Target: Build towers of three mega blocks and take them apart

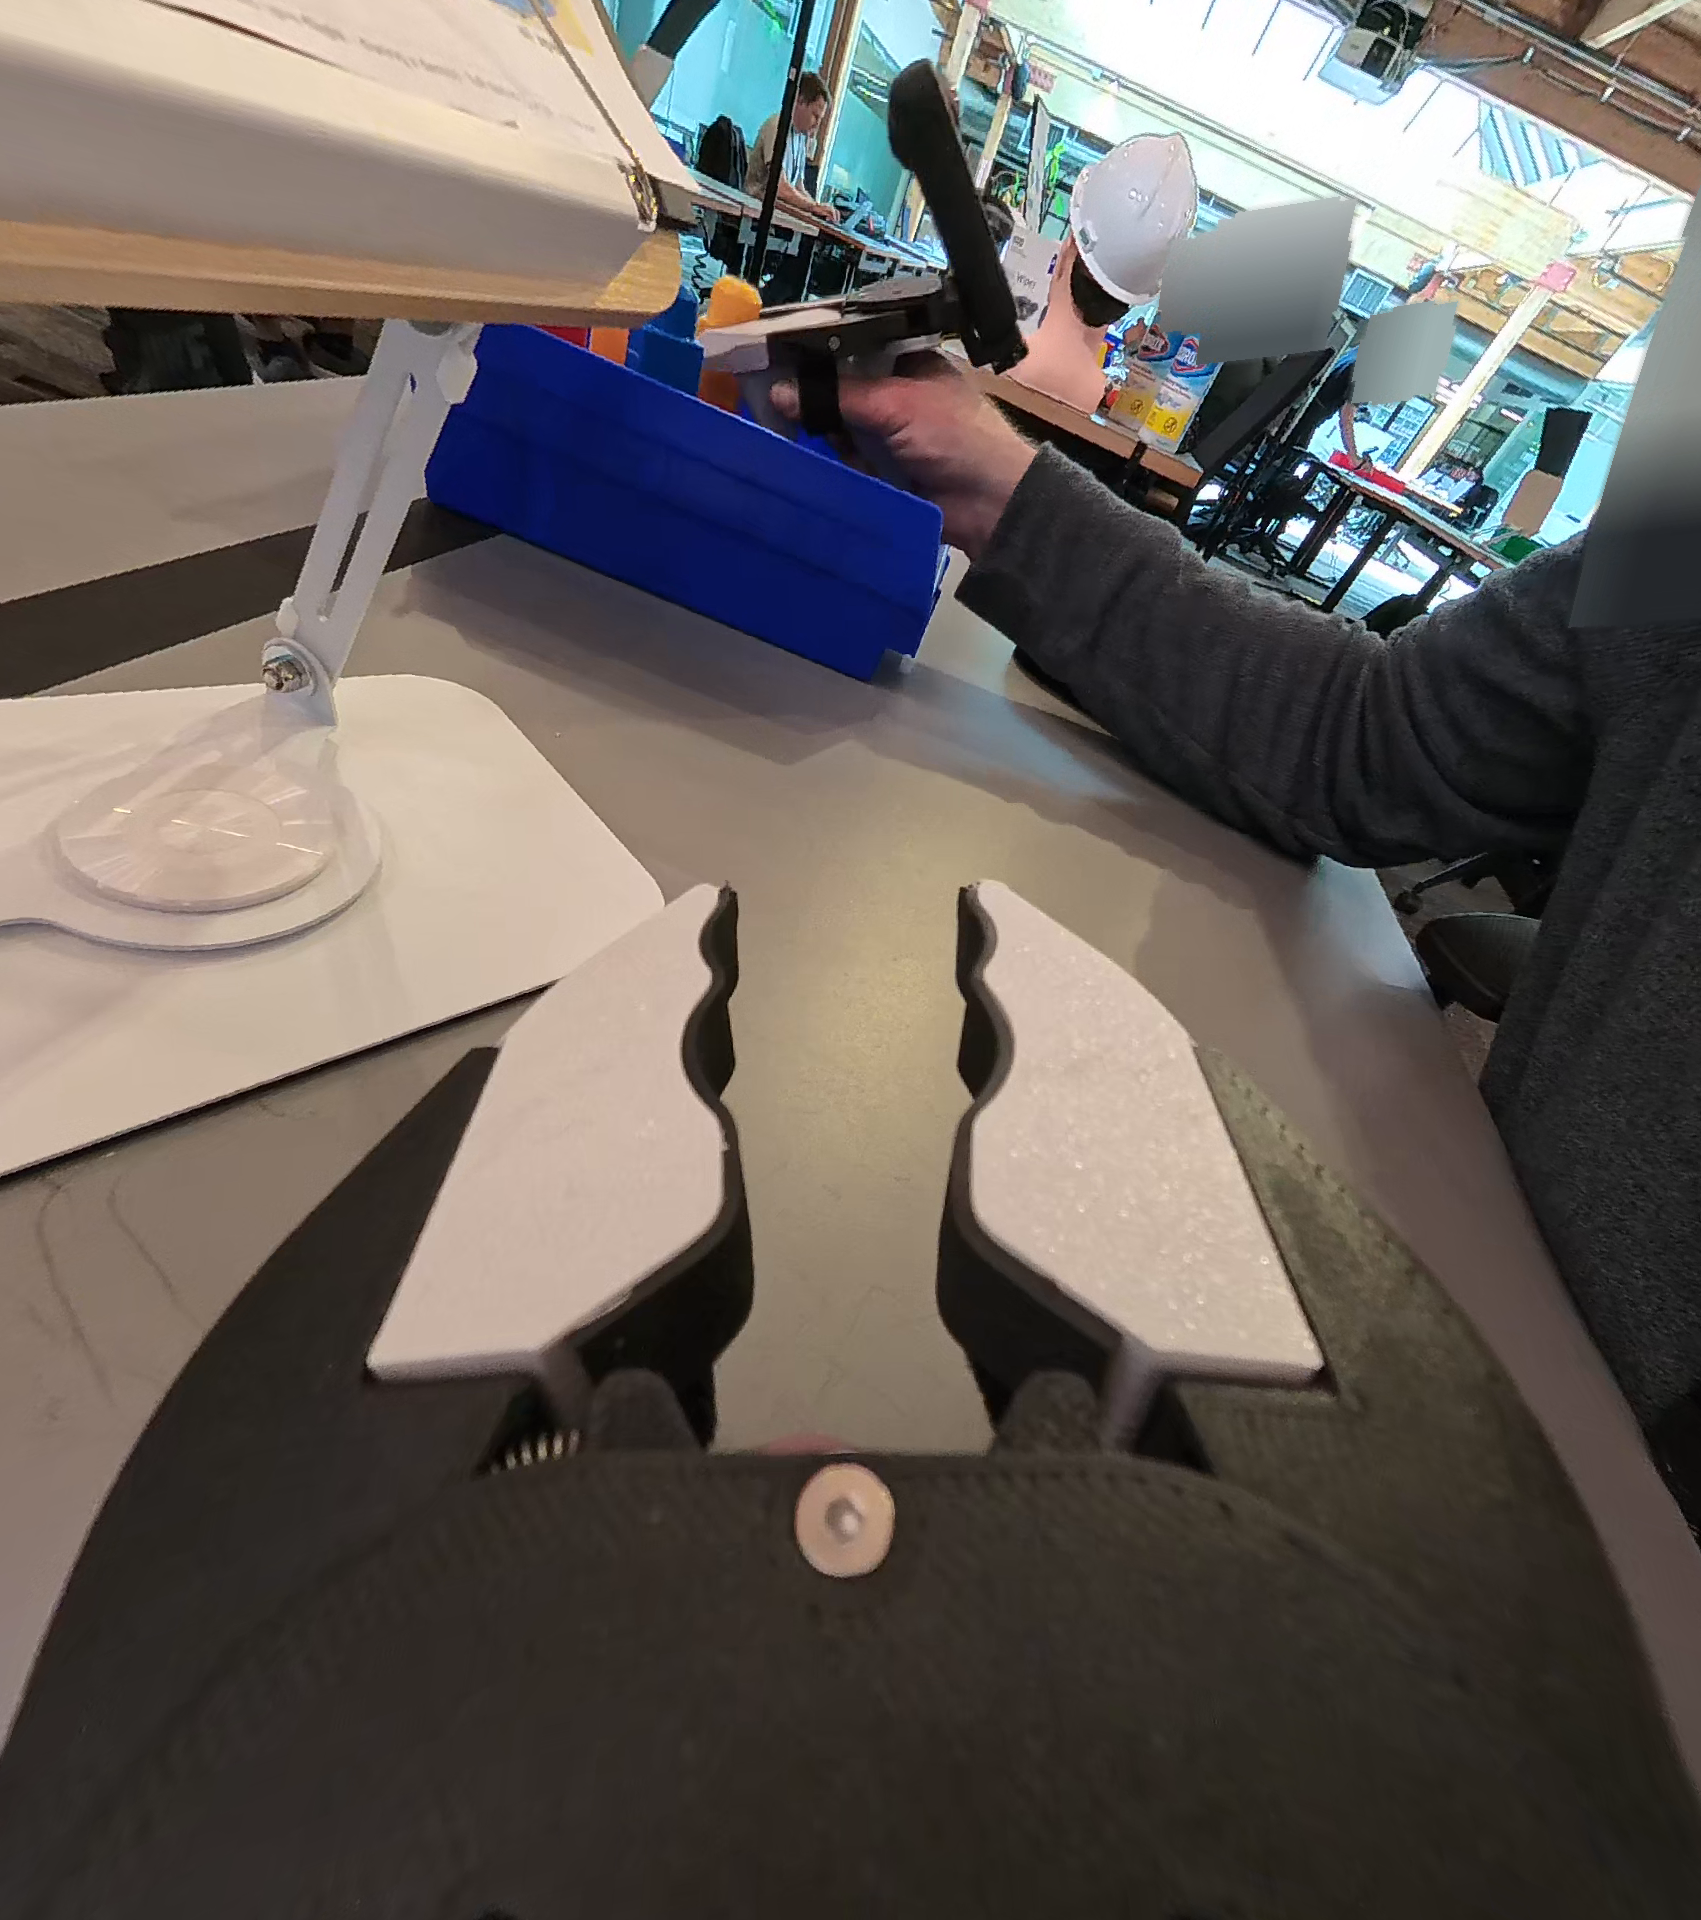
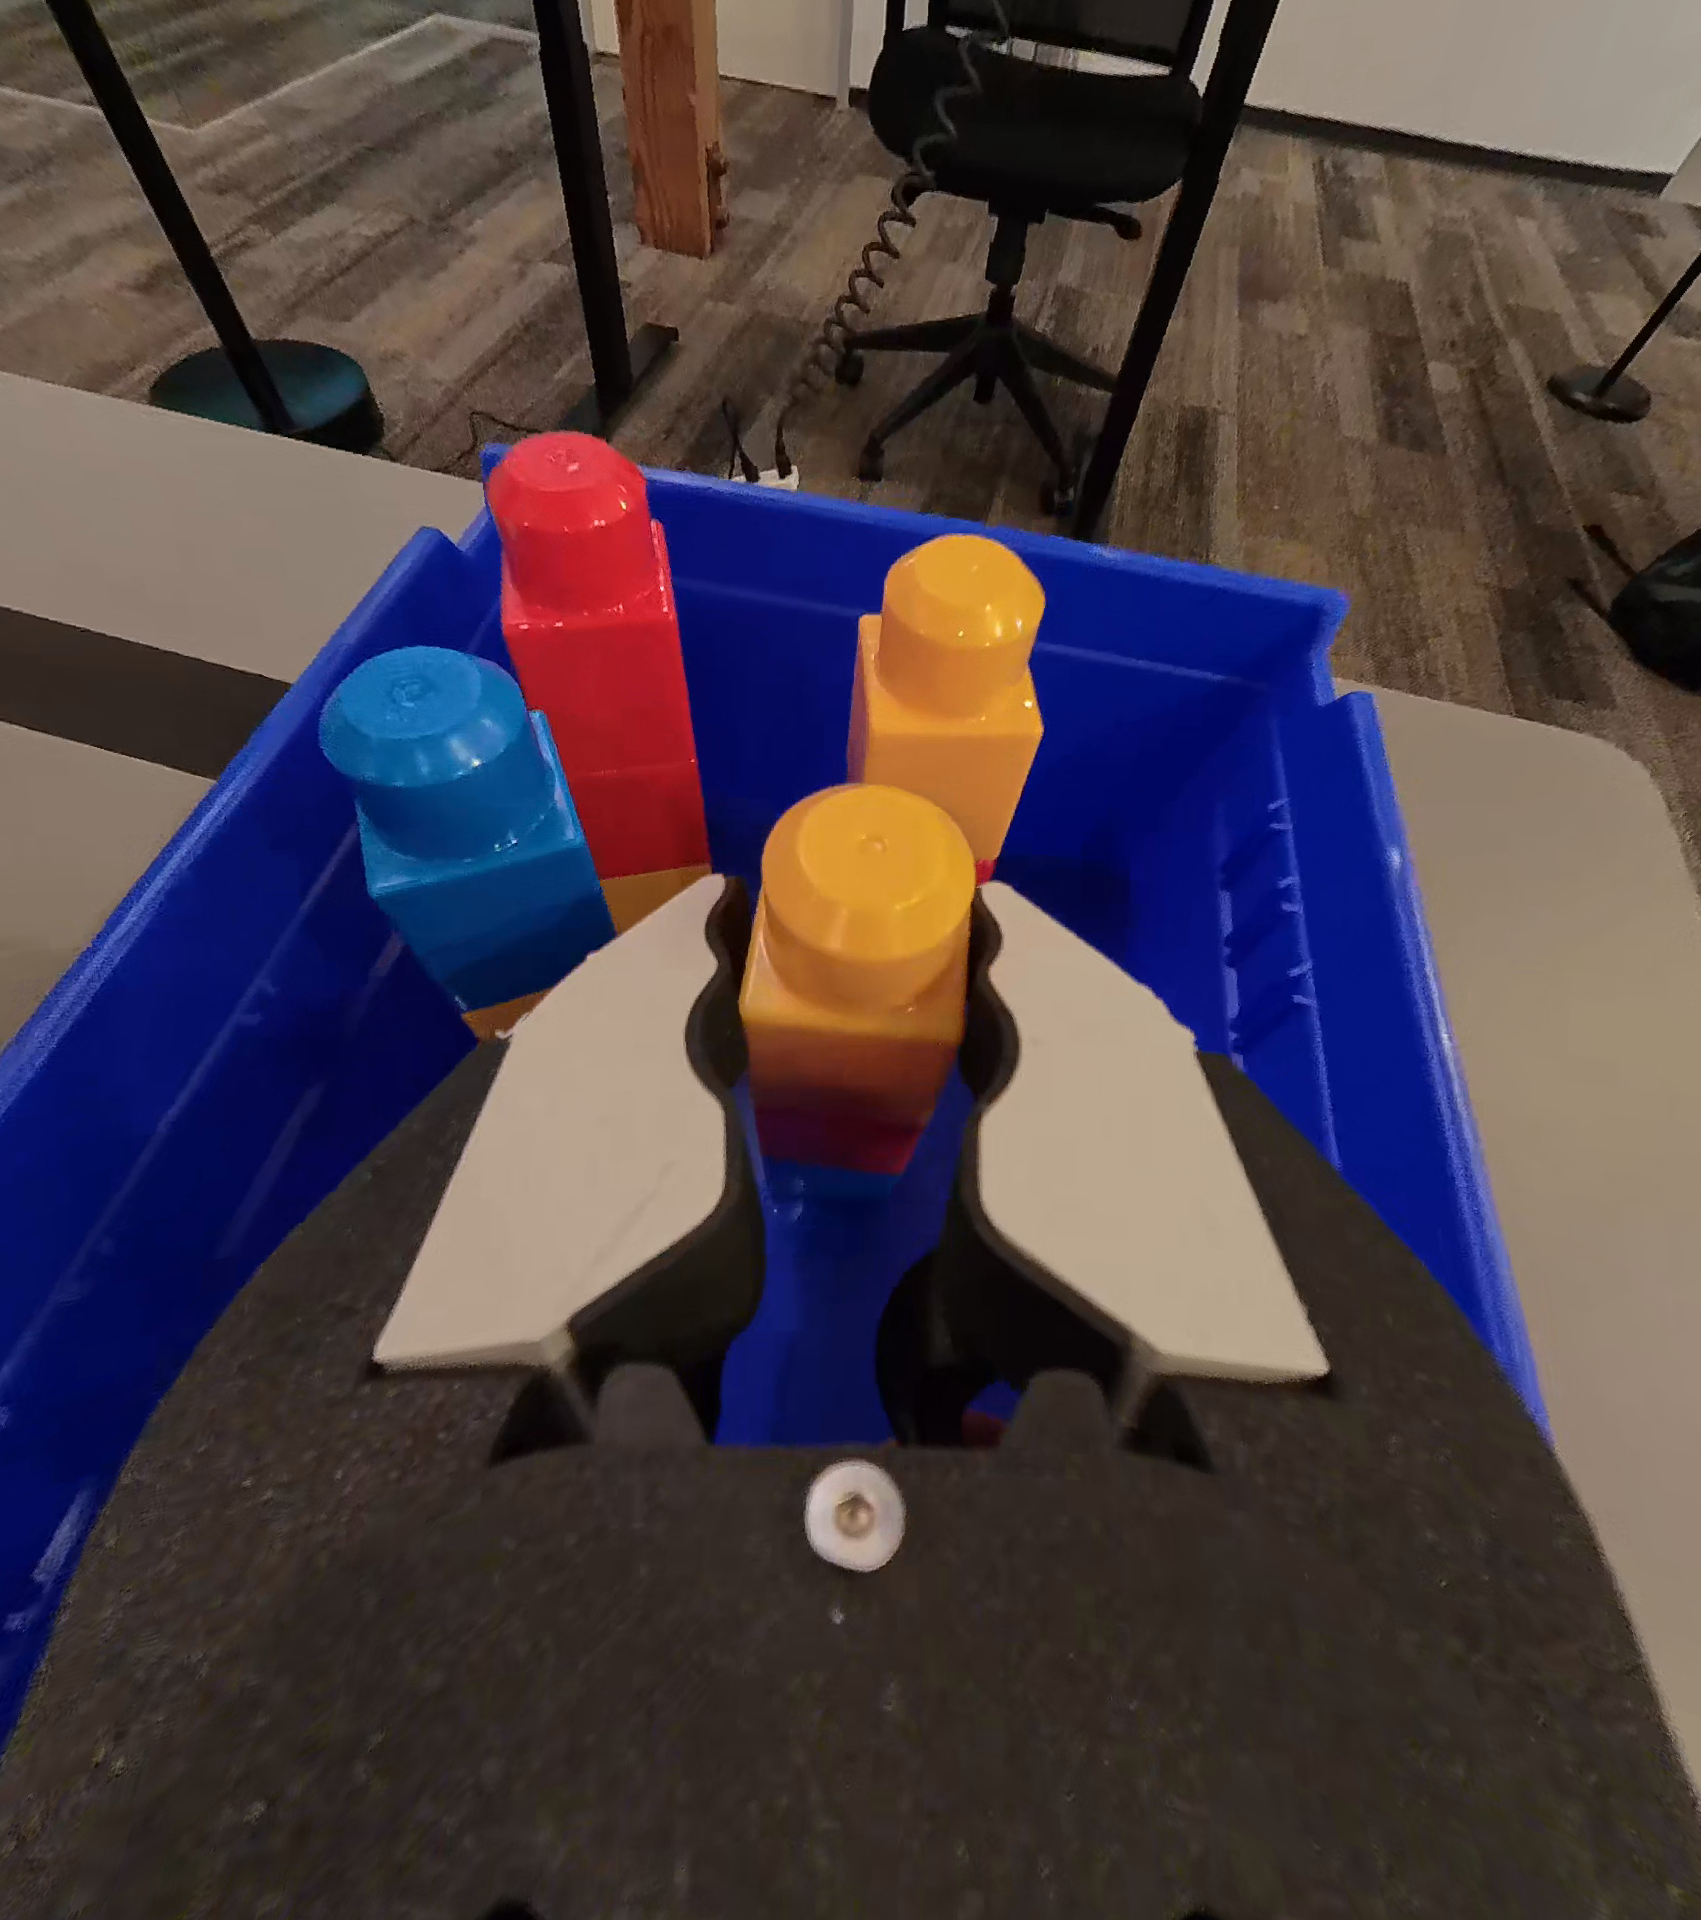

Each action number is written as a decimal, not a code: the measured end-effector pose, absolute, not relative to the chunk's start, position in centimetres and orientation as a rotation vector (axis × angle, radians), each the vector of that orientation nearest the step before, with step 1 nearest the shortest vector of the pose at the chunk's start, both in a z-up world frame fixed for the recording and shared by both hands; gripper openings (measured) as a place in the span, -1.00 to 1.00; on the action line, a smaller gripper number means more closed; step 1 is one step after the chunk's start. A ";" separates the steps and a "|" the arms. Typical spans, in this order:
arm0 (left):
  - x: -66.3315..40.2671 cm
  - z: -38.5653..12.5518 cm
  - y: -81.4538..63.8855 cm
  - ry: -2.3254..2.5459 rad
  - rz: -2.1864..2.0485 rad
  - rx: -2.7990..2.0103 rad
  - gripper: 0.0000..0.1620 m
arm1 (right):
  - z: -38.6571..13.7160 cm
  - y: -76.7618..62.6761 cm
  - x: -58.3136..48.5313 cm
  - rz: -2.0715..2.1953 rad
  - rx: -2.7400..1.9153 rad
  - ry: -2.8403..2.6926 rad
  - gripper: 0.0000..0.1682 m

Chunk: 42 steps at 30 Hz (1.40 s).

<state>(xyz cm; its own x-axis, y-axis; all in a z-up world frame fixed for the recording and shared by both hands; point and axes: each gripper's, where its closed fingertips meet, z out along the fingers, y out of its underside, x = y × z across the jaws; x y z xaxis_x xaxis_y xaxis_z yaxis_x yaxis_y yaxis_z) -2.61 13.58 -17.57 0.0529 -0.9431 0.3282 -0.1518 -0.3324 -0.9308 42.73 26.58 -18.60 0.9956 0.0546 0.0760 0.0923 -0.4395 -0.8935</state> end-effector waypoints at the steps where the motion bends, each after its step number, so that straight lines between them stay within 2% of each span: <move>1: -2.6 -17.6 13.6 1.128 -1.355 -1.592 -0.51 | -18.6 26.7 42.7 -0.038 -2.021 -0.100 -0.54; 5: -2.6 -17.6 13.5 1.130 -1.353 -1.592 -0.51 | -18.6 26.6 42.9 -0.058 -2.031 -0.099 -0.42; 13: -2.5 -17.5 13.3 1.142 -1.348 -1.588 -0.50 | -17.7 25.9 43.0 -0.069 -2.016 -0.119 -0.38; 23: -2.7 -16.8 13.2 1.137 -1.322 -1.561 -0.48 | -14.3 23.9 42.8 -0.131 -1.940 -0.130 -0.23; 27: -3.5 -16.1 13.6 1.124 -1.260 -1.550 -0.46 | -11.6 21.9 42.0 -0.191 -1.866 -0.154 -0.31; 32: -6.4 -14.6 15.4 1.064 -1.068 -1.564 -0.45 | -7.0 19.1 37.9 -0.191 -1.767 -0.269 -0.57; 35: -10.0 -13.6 17.5 0.980 -0.887 -1.603 -0.45 | -5.3 18.1 33.6 -0.101 -1.713 -0.351 -0.61; 42: -18.9 -13.0 24.2 0.980 -0.429 -1.781 -0.49 | -7.6 17.4 20.0 0.279 -1.646 -0.564 -0.64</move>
